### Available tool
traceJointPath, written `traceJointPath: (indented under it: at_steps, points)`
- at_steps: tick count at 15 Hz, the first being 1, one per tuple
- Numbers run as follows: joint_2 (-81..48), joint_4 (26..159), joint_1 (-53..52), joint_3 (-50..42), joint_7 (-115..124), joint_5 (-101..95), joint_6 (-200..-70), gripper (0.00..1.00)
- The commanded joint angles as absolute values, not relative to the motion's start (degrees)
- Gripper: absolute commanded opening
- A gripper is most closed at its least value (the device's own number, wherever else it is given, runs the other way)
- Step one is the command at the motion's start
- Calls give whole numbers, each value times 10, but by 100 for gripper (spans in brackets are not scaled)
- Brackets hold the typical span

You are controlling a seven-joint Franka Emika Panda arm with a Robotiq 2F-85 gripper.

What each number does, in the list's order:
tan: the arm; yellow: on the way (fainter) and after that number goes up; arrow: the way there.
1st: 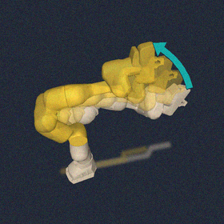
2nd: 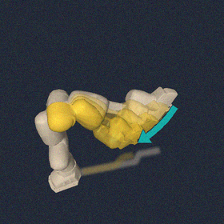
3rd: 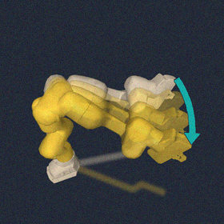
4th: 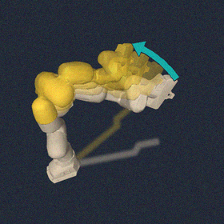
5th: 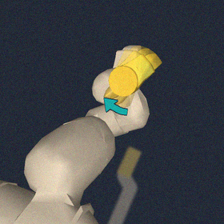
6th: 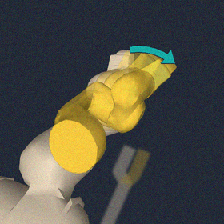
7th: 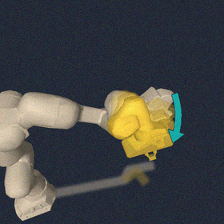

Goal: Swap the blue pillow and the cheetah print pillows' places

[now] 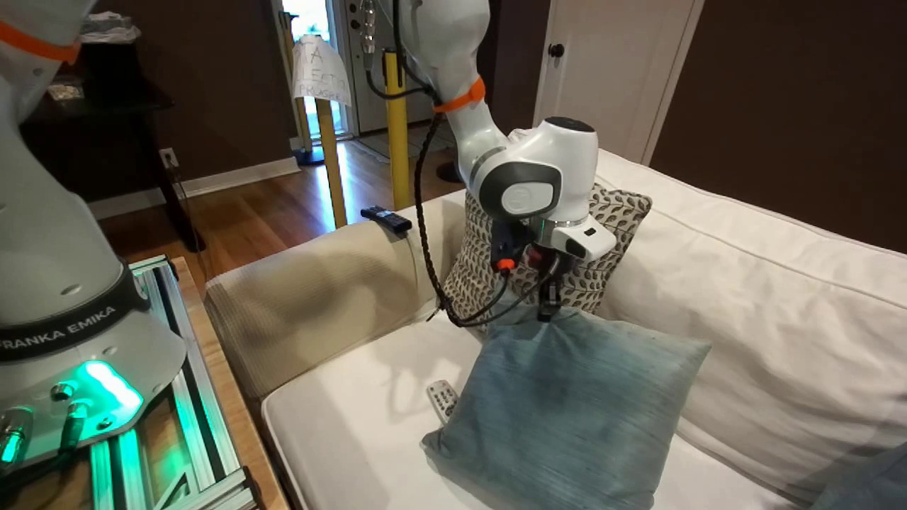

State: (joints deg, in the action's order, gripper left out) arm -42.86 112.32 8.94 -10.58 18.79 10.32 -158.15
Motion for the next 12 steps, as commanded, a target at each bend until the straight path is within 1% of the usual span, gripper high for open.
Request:
traceJointPath:
  at_steps: [1, 5, 8, 12]
  points:
    - [-333, 1188, 68, -143, 207, 100, -1560, 1]
    - [-265, 1226, 31, -210, 252, 61, -1566, 1]
    - [-240, 1233, 2, -262, 295, 9, -1574, 1]
    - [-234, 1220, -3, -284, 325, -29, -1599, 1]
